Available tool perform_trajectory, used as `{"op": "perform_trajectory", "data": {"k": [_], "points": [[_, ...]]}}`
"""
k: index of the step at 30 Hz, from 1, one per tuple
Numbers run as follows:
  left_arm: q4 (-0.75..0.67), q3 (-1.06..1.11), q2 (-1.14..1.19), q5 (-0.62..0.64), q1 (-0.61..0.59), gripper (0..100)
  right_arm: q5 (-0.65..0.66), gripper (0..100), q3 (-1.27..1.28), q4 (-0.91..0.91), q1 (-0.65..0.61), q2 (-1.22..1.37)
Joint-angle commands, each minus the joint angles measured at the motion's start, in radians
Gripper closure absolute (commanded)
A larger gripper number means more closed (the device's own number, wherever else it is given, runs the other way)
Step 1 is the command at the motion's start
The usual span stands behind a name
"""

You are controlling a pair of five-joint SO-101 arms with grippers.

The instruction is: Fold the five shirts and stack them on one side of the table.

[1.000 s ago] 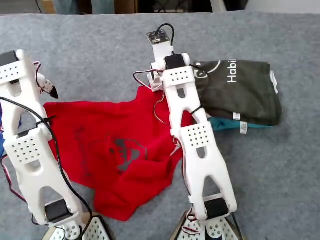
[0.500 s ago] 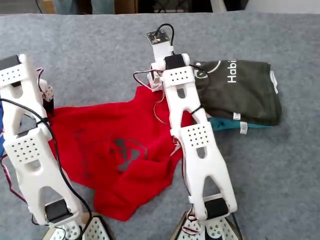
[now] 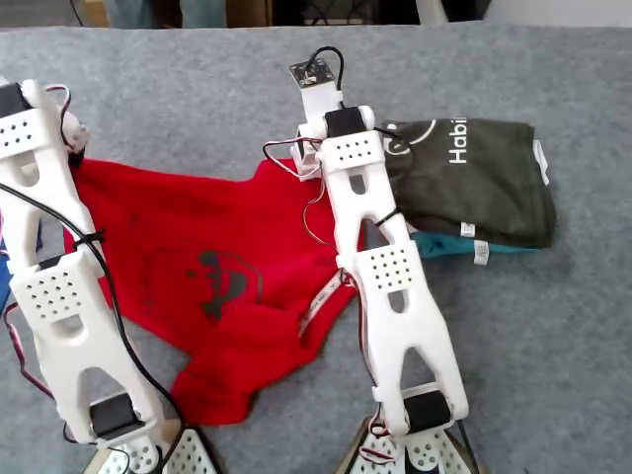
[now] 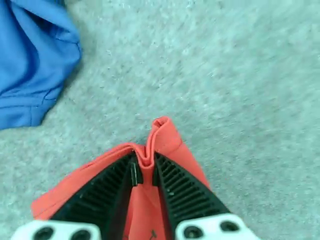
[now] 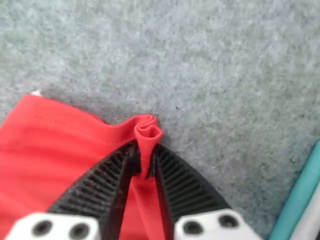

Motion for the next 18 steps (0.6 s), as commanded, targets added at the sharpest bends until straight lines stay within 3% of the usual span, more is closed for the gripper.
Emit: {"op": "perform_trajectory", "data": {"k": [1, 4, 11, 18], "points": [[-0.012, 0.099, -0.012, -0.044, -0.015, 97, -0.003, 98.3, -0.021, -0.018, -0.025, -0.001], [-0.012, 0.255, -0.012, -0.081, -0.041, 94, 0.000, 98.3, -0.021, -0.018, -0.025, -0.001], [-0.006, 0.503, -0.023, -0.097, -0.154, 78, 0.002, 98.3, -0.021, -0.017, -0.025, -0.001], [0.061, 0.521, -0.025, -0.169, -0.236, 78, 0.002, 98.3, -0.019, -0.017, -0.025, -0.001]]}}
